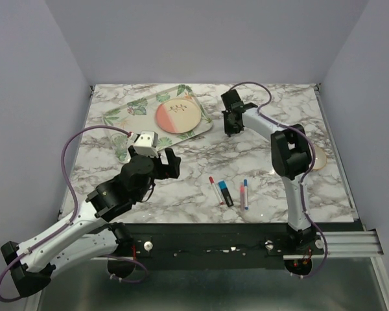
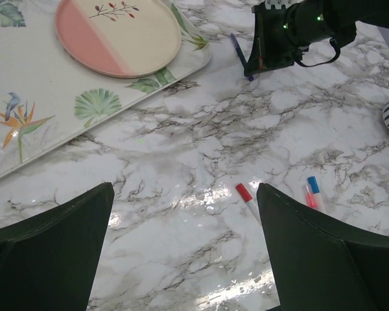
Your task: Insert the pens into the pen caps
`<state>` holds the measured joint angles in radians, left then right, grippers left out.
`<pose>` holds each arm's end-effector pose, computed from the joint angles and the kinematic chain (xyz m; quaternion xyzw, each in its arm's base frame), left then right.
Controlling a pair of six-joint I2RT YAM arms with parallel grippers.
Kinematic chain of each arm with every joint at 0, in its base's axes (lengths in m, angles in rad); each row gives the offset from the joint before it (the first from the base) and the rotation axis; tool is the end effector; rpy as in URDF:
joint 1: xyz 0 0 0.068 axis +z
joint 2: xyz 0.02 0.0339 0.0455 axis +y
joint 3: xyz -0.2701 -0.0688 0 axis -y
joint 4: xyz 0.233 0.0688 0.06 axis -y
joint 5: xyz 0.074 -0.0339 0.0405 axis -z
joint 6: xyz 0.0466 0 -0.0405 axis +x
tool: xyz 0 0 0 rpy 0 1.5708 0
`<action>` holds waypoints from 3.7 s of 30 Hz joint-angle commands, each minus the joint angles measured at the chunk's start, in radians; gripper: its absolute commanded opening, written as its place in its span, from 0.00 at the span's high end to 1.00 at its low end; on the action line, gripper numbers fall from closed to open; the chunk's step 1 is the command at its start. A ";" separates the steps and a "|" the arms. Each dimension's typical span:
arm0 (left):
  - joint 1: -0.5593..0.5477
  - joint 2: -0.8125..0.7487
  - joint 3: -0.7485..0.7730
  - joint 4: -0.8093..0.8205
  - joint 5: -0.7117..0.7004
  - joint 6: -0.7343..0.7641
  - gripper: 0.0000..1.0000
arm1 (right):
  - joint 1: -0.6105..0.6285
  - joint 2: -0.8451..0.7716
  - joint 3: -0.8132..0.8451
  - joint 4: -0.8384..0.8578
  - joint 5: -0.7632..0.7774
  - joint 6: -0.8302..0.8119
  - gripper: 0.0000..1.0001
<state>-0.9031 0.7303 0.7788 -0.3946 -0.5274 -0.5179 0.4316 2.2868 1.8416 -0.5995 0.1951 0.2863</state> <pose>0.1151 -0.1080 0.3261 0.0042 0.8041 -0.2002 0.5598 0.4521 0.1983 0.1676 -0.0445 0.9603 0.0029 0.2753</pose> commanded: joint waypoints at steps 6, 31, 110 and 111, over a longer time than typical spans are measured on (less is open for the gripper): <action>0.021 0.095 -0.007 0.052 0.145 -0.105 0.02 | -0.002 -0.470 -0.583 0.320 -0.262 -0.047 0.99; 0.178 0.397 0.004 0.572 0.779 -0.157 0.25 | 0.119 -1.337 -1.526 1.254 -0.709 0.346 0.99; 0.894 0.440 -0.101 -0.394 0.316 -1.237 0.40 | 0.177 -1.583 -1.532 1.021 -0.513 0.376 0.99; 0.894 0.458 -0.098 -0.391 0.320 -1.231 0.40 | 0.177 -1.580 -1.529 1.023 -0.513 0.376 0.99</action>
<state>-0.0341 1.1442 0.6598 -0.7010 -0.1696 -1.7164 0.6037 0.6960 0.3077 0.4446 -0.3416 0.6895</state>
